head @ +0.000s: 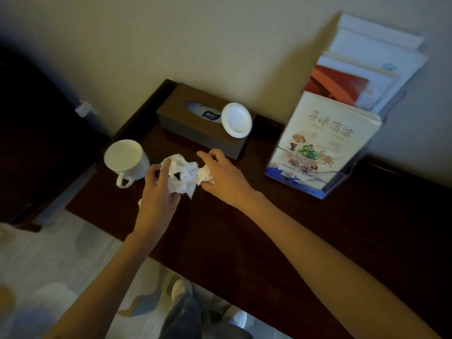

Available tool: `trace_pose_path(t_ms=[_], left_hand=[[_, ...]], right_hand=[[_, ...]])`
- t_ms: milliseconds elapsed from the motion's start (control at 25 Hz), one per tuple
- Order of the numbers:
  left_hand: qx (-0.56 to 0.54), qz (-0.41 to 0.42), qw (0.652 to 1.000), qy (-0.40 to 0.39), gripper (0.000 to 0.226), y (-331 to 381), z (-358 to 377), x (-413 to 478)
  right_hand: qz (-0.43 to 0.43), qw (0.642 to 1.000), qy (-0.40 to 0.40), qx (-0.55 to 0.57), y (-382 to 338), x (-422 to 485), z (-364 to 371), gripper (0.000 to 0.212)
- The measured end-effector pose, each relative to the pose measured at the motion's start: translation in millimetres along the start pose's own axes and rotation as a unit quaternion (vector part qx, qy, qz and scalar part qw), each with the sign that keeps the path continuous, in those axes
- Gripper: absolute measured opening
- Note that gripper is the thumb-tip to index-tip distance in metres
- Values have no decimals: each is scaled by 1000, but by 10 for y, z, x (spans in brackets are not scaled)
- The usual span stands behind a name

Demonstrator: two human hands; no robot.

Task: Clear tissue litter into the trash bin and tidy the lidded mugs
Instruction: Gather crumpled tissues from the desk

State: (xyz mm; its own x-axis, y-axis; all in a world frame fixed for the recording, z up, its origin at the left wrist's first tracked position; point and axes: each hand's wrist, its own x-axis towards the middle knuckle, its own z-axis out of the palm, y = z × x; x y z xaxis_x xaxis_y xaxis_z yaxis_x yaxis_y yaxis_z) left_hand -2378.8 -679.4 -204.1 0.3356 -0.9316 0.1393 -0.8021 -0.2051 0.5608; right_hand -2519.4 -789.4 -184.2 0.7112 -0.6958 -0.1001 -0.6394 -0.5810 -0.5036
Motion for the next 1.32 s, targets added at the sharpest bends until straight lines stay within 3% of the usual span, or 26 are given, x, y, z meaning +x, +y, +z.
trace_pose_path(t_ms=[120,280,560,800,1120,1320], left_hand=[[8,-18,999,-27,71,-236,-53,56],[12,-37,997,-63,72,-419,-14,129],[1,-25,997,-71,62,-522,-47,125],[-11,-12,997,-78,39,-259,-78,136],[-50,152,979,-128,34,884,216,127],[-75,313,923,-211,33,1625,412,-152]], right_hand=[[-2,997,-71,-37,-183,339,194,73],[7,990,-102,-101,-228,568,440,73],[32,988,-69,-133,-248,628,594,47],[75,993,-29,-85,-40,343,140,37],[197,974,72,-87,380,-877,-572,39],[362,916,154,-74,442,-2029,-768,41]])
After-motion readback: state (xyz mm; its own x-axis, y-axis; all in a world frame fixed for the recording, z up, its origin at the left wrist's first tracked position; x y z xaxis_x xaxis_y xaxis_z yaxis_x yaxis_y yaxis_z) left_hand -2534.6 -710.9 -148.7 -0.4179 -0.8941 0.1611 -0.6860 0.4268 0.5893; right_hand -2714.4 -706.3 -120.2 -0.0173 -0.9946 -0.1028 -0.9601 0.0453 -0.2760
